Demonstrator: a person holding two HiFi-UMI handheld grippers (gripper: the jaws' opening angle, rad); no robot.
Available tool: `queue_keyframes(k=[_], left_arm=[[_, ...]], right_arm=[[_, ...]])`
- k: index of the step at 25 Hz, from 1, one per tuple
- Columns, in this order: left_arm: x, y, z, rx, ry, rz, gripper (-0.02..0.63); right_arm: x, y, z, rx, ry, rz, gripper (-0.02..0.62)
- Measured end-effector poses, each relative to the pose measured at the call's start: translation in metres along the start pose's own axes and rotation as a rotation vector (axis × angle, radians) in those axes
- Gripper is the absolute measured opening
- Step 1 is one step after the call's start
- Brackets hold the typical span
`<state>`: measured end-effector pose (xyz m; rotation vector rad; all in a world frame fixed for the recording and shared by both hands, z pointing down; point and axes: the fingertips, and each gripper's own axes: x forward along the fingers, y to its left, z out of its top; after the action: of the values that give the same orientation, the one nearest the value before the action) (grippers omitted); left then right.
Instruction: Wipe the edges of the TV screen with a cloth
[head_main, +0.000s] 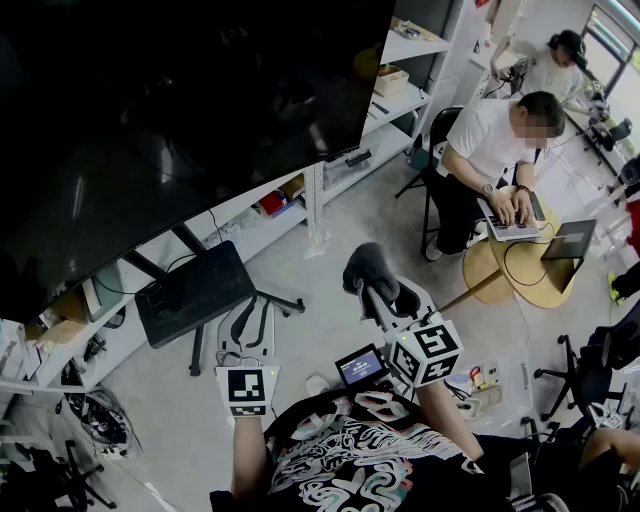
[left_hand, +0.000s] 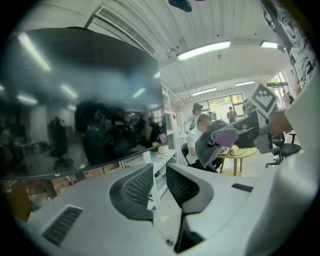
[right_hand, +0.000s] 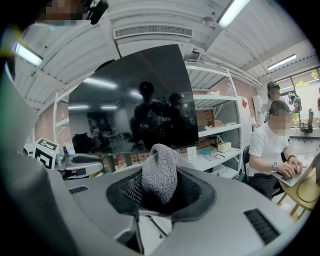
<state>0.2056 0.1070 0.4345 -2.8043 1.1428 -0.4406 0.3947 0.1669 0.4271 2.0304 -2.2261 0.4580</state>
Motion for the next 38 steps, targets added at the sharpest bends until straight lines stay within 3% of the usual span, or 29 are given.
queue_keyframes(k=[9,17,22,38], left_arm=[[-0.007,0.014,-0.003,-0.059,-0.026,0.032,0.079],[0.005,0.008,-0.003,-0.081,-0.025,-0.027,0.025],[0.022,0.023,0.0,-0.084,-0.017,-0.003,0.023],[0.163,0.035,0.046,-0.056,0.043,0.09,0.025]], right_arm=[[-0.001,-0.001,-0.002,0.014,-0.002,-0.031,0.149],[0.007,-0.011,-0.004,-0.001,0.001,-0.028,0.149],[0.029,-0.024,0.0,0.008,-0.008,-0.037,0.149],[0.128,-0.138,0.045,0.031,0.011,0.016,0.149]])
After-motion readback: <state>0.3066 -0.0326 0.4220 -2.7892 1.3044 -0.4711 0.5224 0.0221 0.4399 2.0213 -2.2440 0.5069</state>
